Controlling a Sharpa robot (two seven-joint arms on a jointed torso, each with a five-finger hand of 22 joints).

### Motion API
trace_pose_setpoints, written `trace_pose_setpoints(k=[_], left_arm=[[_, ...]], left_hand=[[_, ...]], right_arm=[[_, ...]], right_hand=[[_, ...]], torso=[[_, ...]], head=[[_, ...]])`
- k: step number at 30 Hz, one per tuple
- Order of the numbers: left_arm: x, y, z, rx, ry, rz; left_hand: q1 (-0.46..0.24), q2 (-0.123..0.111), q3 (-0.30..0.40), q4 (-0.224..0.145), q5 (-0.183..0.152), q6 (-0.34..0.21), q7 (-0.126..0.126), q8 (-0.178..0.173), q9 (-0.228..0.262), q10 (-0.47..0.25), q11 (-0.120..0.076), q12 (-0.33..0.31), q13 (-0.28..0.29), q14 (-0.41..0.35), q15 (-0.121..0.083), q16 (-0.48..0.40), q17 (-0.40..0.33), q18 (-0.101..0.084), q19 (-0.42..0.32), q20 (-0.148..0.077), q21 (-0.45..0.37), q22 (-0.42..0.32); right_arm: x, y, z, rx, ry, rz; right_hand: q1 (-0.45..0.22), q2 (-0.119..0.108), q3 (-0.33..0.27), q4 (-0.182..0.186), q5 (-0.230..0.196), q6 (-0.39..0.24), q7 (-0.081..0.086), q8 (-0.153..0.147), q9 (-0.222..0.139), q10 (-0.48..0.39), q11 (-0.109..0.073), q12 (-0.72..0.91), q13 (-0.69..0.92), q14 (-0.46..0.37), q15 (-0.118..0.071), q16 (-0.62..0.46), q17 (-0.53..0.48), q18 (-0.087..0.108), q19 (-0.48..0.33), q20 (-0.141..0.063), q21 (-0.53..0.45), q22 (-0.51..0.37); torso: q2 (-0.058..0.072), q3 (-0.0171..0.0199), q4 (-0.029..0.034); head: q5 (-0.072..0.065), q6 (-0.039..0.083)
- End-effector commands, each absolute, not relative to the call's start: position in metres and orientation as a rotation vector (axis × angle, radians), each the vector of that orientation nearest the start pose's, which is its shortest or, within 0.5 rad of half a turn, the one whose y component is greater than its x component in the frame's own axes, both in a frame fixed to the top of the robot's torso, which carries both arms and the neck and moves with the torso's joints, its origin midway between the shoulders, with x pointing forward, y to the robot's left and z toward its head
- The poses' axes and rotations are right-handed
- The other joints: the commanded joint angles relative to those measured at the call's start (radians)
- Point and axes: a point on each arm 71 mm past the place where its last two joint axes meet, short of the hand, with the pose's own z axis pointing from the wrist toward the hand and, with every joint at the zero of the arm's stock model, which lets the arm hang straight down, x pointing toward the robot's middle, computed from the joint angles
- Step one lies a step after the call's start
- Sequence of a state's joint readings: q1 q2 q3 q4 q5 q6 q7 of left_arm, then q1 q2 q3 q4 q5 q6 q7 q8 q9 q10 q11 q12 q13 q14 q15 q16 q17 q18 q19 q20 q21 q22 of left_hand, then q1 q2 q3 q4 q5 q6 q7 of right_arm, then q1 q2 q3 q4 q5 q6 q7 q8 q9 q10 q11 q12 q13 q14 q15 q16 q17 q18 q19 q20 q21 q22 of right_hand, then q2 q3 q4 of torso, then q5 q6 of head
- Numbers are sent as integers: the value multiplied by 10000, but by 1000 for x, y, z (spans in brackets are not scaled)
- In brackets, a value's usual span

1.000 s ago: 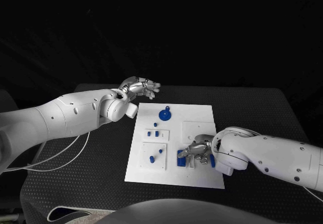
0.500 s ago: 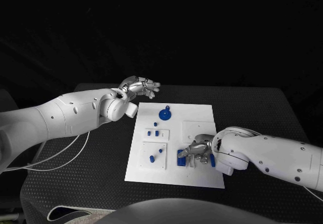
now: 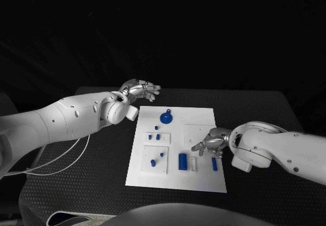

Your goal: Assemble the parts on the task board

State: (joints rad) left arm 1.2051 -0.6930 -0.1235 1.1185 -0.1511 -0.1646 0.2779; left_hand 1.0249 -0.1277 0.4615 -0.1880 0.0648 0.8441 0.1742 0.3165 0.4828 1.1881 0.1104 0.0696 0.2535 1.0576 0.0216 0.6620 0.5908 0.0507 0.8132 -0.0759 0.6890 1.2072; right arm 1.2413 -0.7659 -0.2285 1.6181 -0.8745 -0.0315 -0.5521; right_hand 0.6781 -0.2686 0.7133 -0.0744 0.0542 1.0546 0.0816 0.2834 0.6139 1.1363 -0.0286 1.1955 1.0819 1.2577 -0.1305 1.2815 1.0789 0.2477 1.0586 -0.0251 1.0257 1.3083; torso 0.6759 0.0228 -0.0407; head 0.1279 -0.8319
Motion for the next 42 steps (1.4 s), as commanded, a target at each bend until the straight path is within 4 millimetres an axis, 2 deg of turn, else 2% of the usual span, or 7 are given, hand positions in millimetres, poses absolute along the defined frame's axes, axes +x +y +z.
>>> trace_pose_setpoints(k=[1,11,17,23,30,36,42], left_arm=[[544,249,-231,-10250,16069,-13027],[544,245,-231,-10226,16124,-13101],[544,245,-231,-10213,16093,-13100],[544,244,-231,-10224,16106,-13085],[544,243,-231,-10210,16139,-13127],[544,242,-231,-10201,16161,-13165],[543,242,-231,-10248,16203,-13103]], left_hand=[[-104,13,21,65,19,-55,2,3,-9,-17,58,56,-13,52,1,-38,12,100,35,-10,-61,16],[-100,19,25,67,20,-53,0,6,-9,-16,56,58,-12,59,-1,-42,22,103,40,-12,-63,22],[-213,-30,-31,131,-16,-49,-1,15,-11,-11,56,62,-11,50,6,-75,54,91,22,-3,-89,42],[-247,-13,-39,167,-15,55,-47,80,10,8,46,74,-7,39,9,-110,88,88,-3,-2,-115,68],[-311,-33,-64,212,-17,9,-32,56,-6,-5,50,67,-10,36,13,-137,120,82,-23,2,-135,93],[-340,-25,-74,235,-20,17,-35,62,-6,-3,50,68,-10,37,13,-148,134,81,-26,3,-141,104],[-344,-21,-75,242,-14,-23,-22,42,-17,-17,54,61,-14,33,14,-162,150,83,-31,1,-150,116]], right_arm=[[430,-169,-254,2791,24465,5543],[437,-216,-252,2146,24564,3837],[433,-229,-263,1565,24786,2585],[428,-229,-276,1101,24895,2148],[425,-221,-291,334,24446,1781],[421,-211,-296,233,24494,2056],[421,-206,-303,338,24784,2080]], right_hand=[[197,23,-36,-55,-52,-67,-17,52,24,12,-22,-34,17,-24,-44,67,-14,141,15,-77,39,18],[936,266,-47,-418,-40,-46,-29,122,179,103,-33,-16,39,18,-53,110,-59,141,91,-102,57,-19],[970,301,-17,-339,-54,-28,-39,146,233,173,-42,45,126,34,-58,140,-62,141,111,-94,60,-33],[783,391,36,-23,-54,-41,-41,155,300,171,-45,47,147,43,-61,173,-67,141,134,-80,60,-52],[787,338,73,6,-54,-59,-42,149,322,134,-44,18,125,34,-57,177,-72,141,117,-85,57,-52],[785,239,147,89,-55,-60,-42,152,356,136,-43,15,136,28,-54,183,-82,141,111,-89,59,-55],[824,327,207,127,-54,-35,-50,169,389,210,-51,71,204,34,-59,196,-89,141,124,-98,73,-54]], torso=[[2,-5,-29],[19,-7,-4],[19,19,-49],[28,15,-31],[27,2,-5],[46,8,-27],[41,0,-1]], head=[[-51,85],[-299,241],[-372,265],[-435,237],[-452,204],[-444,154],[-452,127]])
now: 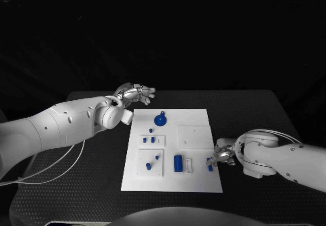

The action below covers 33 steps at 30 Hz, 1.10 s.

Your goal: Assemble the parts on the task board

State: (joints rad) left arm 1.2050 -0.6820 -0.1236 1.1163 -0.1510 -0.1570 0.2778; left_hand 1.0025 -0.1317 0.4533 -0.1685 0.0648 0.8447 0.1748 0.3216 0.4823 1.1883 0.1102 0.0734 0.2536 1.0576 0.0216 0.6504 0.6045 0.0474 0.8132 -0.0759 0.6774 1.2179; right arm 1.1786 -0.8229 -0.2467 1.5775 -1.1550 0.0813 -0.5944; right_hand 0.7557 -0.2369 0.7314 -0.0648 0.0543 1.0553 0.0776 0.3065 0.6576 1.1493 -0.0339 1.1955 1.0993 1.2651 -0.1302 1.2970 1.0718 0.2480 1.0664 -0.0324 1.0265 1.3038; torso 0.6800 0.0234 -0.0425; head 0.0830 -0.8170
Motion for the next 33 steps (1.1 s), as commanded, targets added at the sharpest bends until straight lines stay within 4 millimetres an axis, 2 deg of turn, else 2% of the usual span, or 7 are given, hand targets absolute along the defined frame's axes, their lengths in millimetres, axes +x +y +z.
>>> trace_pose_setpoints(k=[1,7,19,27,33], left_arm=[[543,242,-231,-10248,16195,-13099],[543,243,-231,-10256,16208,-13095],[541,240,-231,-10232,16260,-13180],[541,242,-231,-10255,16242,-13123],[541,242,-231,-10262,16236,-13108]], left_hand=[[-120,18,7,47,-13,-31,-28,-10,-13,-20,56,23,-15,32,14,-48,14,116,-32,1,-35,11],[-118,20,9,47,-11,-35,-26,-11,-14,-20,56,23,-15,29,15,-53,18,116,-36,1,-38,14],[-106,29,15,45,-5,-66,-15,-26,-23,-39,63,14,-19,30,16,-65,36,117,-39,2,-46,28],[-107,31,14,47,-4,-72,-11,-28,-25,-42,65,13,-20,30,17,-69,42,116,-41,3,-49,33],[-110,29,13,49,-4,-76,-9,-28,-26,-44,66,12,-20,29,18,-73,47,115,-42,4,-51,37]], right_arm=[[421,-206,-304,346,24810,2064],[419,-201,-312,208,24932,2056],[412,-187,-322,-642,24992,1947],[408,-175,-323,-2193,24381,1588],[402,-168,-331,-2641,24412,1565]], right_hand=[[48,13,27,32,-55,-42,-10,-62,-47,78,2,69,27,-40,-62,41,-17,138,46,-25,66,-10],[118,58,42,-25,-54,-54,-11,-66,-28,81,0,76,42,-41,-64,50,-21,138,39,-32,76,-4],[743,314,389,-600,-56,-97,7,-97,59,11,18,27,41,-74,-44,76,-50,138,-26,-30,105,19],[1106,150,337,-1173,-46,-128,31,-142,111,-60,43,-36,9,-103,-17,93,-82,138,-56,13,134,31],[1190,32,288,-1273,-48,-183,57,-195,109,-82,68,-55,13,-125,3,90,-98,138,-68,44,129,23]], torso=[[0,-5,11],[-12,-6,16],[-9,-9,5],[-18,-19,8],[-10,-11,22]], head=[[4,-28],[17,-44],[23,-91],[4,-105],[-12,-122]])
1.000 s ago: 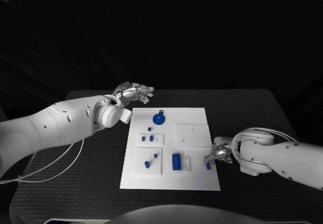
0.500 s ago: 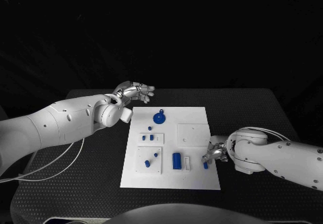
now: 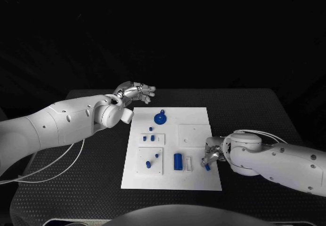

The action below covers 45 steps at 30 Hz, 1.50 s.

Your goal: Assemble the parts on the task board

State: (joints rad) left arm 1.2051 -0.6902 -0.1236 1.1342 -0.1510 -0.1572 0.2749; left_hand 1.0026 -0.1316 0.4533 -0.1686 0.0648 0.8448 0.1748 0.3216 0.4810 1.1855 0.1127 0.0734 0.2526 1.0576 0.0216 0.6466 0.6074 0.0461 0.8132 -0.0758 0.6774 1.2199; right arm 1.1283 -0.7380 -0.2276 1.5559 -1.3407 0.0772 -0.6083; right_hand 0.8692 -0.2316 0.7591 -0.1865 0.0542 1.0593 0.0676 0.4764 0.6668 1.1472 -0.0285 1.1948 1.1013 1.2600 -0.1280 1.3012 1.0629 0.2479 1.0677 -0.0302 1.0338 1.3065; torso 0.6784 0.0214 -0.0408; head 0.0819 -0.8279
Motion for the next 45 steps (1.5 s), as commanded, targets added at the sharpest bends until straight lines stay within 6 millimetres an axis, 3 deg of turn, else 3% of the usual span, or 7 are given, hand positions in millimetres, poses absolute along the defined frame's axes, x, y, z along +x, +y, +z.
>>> trace_pose_setpoints(k=[1,10,13,18,28,33,45], left_arm=[[541,242,-231,-10267,16233,-13096],[541,243,-231,-10277,16225,-13077],[541,243,-231,-10275,16230,-13084],[541,244,-231,-10281,16226,-13071],[541,244,-231,-10290,16232,-13054],[541,244,-231,-10286,16233,-13057],[540,244,-231,-10246,16293,-13087]], left_hand=[[-111,27,12,50,-4,-78,-9,-29,-13,-17,41,12,-10,29,18,-36,19,128,-42,3,-51,17],[-116,24,10,54,-5,-92,-4,-35,-17,-21,43,11,-11,29,19,-42,27,128,-43,4,-55,23],[-115,25,11,54,-4,-95,-3,-36,-18,-21,43,11,-11,30,19,-43,30,128,-43,4,-56,25],[-114,28,12,55,-3,-97,-1,-37,-18,-21,43,12,-11,30,19,-45,33,129,-43,4,-57,27],[-100,32,17,50,0,-96,-2,-34,-18,-18,41,15,-10,36,17,-47,43,131,-40,2,-58,35],[-95,31,19,47,0,-94,-2,-32,-18,-15,40,17,-10,38,16,-49,47,132,-40,2,-59,38],[-70,41,30,37,15,-87,-5,-25,-16,-11,36,21,-8,40,15,-56,61,134,-38,1,-63,49]], right_arm=[[402,-167,-332,-2683,24405,1550],[401,-168,-331,-2519,24264,1623],[400,-170,-331,-1866,24366,1926],[396,-175,-329,-568,24527,2685],[404,-173,-313,3192,24928,4525],[405,-170,-311,4060,25118,4998],[404,-162,-311,4613,25239,5260]], right_hand=[[56,-22,9,-53,-48,-231,161,-1901,16,-64,17,-51,-7,-77,-17,47,-12,139,-82,24,54,-5],[84,-47,21,-5,-45,-433,236,-2062,-49,-112,87,-86,-7,-128,42,32,-36,139,-120,63,24,-27],[415,408,340,-143,59,-392,254,-2117,-126,-99,106,-100,-15,-130,71,31,-58,139,-153,72,4,-36],[286,716,673,-212,760,-306,280,-2217,-290,-62,135,-109,-21,-106,104,37,-108,139,-151,153,18,-36],[-24,822,980,-212,1887,-128,250,-2261,-454,42,107,-105,-37,-42,75,66,-173,139,-51,144,68,-51],[-254,585,644,-277,1985,-174,272,-2309,-509,10,128,-141,-50,-68,88,48,-201,139,-58,153,69,-58],[-286,556,546,-275,1974,-167,271,-2311,-521,14,126,-139,-50,-68,84,50,-206,139,-52,151,67,-65]], torso=[[5,8,10],[9,10,-2],[11,14,1],[11,13,-2],[13,10,4],[12,11,4],[13,15,-21]], head=[[3,-17],[30,-44],[31,-35],[58,-40],[107,-49],[103,-52],[111,-84]])
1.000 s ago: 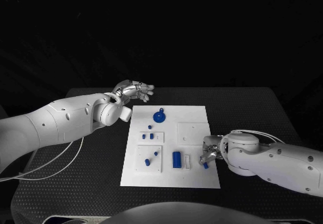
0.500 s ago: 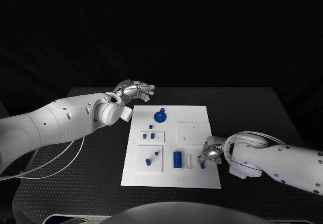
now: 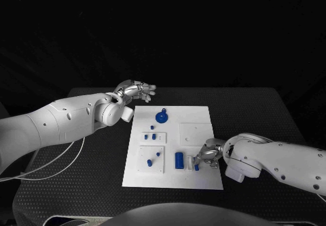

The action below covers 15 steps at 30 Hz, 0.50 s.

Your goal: Assemble the parts on the task board

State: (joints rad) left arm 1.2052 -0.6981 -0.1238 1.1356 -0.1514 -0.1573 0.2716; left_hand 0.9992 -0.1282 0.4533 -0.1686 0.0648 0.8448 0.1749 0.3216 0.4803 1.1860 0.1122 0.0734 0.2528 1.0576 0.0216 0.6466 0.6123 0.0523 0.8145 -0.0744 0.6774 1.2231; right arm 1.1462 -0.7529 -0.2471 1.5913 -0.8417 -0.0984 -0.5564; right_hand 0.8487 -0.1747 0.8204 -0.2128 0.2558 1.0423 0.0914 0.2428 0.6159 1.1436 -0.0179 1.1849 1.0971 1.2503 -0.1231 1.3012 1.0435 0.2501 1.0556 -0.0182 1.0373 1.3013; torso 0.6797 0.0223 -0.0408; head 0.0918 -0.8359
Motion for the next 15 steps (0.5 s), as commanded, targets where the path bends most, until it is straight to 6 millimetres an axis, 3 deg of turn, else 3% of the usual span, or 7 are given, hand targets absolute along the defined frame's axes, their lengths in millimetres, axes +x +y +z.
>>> trace_pose_setpoints(k=[1,15], left_arm=[[540,244,-231,-10243,16295,-13095],[540,245,-231,-10245,16300,-13091]], left_hand=[[-35,8,31,36,16,-87,-6,-24,-9,-15,41,21,-10,40,15,-57,13,72,-51,-14,-64,17],[-41,3,25,39,15,-87,-5,-22,-10,-15,42,22,-10,41,16,-63,23,69,-51,-11,-67,26]], right_arm=[[404,-162,-310,4562,25178,5263],[409,-156,-310,4009,24853,5228]], right_hand=[[-83,-12,-73,-11,-42,3,33,25,-13,49,20,-40,-8,29,35,50,-12,117,69,30,32,-14],[-66,-110,-233,-8,-37,18,25,21,-40,41,12,-45,-5,17,25,49,-26,117,75,17,20,-36]], torso=[[0,6,-21],[-2,7,-9]], head=[[12,-4],[14,22]])
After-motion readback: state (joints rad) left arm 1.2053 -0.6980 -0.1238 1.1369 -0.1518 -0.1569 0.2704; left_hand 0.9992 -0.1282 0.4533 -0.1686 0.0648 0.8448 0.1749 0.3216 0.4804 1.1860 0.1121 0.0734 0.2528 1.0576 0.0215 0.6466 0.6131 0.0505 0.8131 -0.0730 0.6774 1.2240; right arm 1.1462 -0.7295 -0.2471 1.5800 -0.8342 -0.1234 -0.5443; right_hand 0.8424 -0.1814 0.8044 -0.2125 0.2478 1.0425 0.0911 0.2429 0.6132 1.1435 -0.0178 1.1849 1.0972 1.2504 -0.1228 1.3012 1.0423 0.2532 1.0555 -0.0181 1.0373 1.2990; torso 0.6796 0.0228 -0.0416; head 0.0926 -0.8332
